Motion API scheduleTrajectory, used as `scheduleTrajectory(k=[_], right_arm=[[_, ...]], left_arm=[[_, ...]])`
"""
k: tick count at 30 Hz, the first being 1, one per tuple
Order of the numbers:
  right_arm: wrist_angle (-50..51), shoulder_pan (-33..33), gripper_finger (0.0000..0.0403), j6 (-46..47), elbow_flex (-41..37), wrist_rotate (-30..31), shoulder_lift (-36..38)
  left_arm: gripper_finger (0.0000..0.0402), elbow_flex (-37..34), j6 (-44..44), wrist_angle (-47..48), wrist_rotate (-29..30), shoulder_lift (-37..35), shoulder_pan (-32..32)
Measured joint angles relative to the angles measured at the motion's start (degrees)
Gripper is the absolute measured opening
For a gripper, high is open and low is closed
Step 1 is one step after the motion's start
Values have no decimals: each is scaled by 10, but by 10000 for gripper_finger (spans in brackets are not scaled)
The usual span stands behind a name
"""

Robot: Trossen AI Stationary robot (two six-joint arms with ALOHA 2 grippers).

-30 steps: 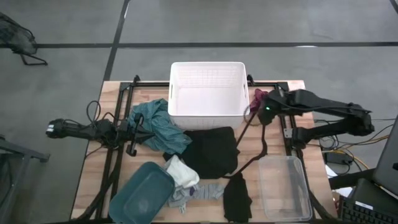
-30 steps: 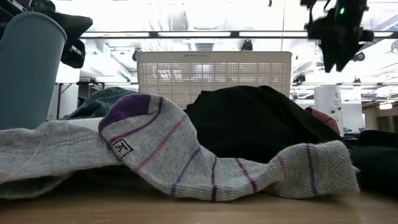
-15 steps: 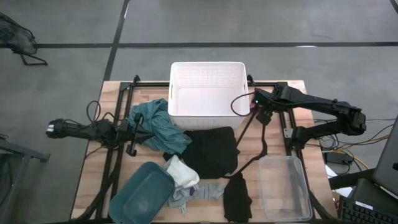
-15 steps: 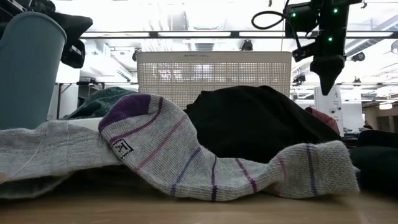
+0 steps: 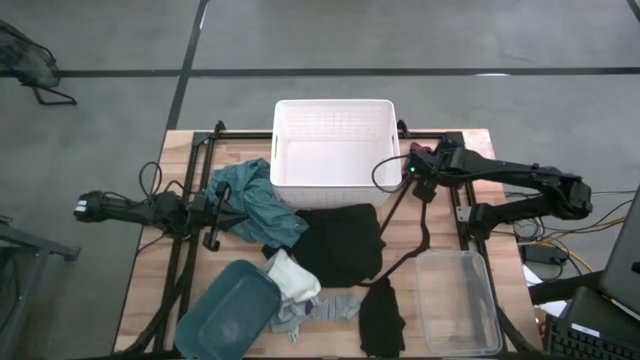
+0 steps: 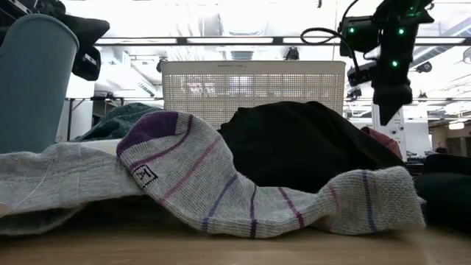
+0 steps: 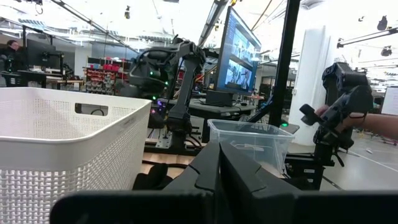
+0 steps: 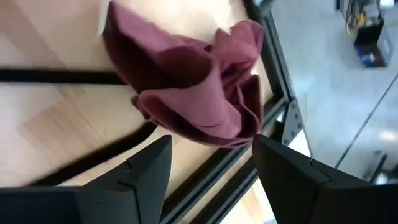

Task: Pick & Place Cloths
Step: Put the red underwear into the transparent bin

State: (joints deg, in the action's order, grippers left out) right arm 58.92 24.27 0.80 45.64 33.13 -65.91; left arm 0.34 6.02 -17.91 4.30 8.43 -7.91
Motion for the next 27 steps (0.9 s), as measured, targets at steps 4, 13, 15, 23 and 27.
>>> scheduleTrajectory(k=[4,13,15,23,27], right_arm=[[-45,1,234,-33,-33,1,2],[-119,18,248,-73,-72,31,2],[-122,27,242,-75,-73,31,2],[-165,70,196,-85,-67,9,2],[-179,95,168,-86,-70,-44,2]], left_arm=[[16,0,0,0,0,0,0],[17,0,0,0,0,0,0],[16,0,0,0,0,0,0],[17,0,0,0,0,0,0],[17,0,0,0,0,0,0]])
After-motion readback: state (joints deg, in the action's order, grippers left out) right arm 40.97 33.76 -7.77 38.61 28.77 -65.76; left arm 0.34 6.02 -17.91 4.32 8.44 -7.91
